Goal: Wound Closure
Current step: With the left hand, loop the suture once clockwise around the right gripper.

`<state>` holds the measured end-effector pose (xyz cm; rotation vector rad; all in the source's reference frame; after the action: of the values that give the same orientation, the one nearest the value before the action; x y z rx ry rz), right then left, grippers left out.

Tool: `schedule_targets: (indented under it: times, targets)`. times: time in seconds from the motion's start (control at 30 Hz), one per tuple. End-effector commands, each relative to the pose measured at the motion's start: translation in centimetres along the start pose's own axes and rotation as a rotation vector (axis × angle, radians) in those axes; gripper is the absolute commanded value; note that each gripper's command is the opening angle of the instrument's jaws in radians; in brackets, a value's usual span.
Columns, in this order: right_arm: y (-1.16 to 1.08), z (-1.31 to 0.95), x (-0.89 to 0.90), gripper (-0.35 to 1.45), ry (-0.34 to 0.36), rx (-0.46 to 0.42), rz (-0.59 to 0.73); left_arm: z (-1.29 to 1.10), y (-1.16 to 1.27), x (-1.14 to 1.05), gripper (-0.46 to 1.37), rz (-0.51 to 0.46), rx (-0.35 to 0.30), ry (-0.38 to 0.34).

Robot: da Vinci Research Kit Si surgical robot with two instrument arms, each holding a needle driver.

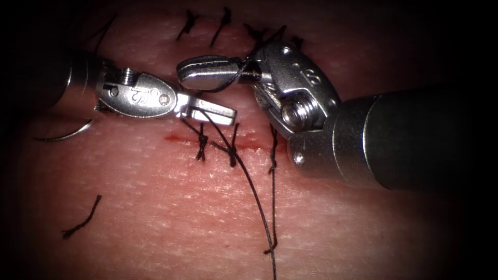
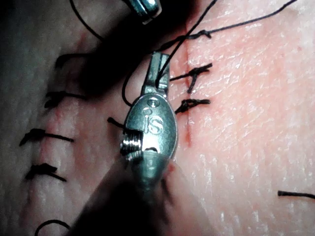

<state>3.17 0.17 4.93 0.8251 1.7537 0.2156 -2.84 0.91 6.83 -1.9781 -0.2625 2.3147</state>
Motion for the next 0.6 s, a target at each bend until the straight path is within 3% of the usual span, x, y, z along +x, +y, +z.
schedule_targets:
  times: [0.03,0.23,0.6]
  targets:
    - [0.0,-0.07,0.01,-0.35,-0.082,0.103,-0.012,-0.02,-0.02,0.0,-0.35,-0.004,-0.011,0.001]
    - [-0.03,-0.16,0.03,-0.35,-0.279,0.344,-0.016,-0.12,-0.08,0.04,-0.35,-0.01,-0.017,0.005]
    - [-0.15,-0.26,-0.03,-0.35,-0.375,0.476,-0.038,-0.36,-0.06,0.13,-0.35,-0.024,-0.041,0.018]
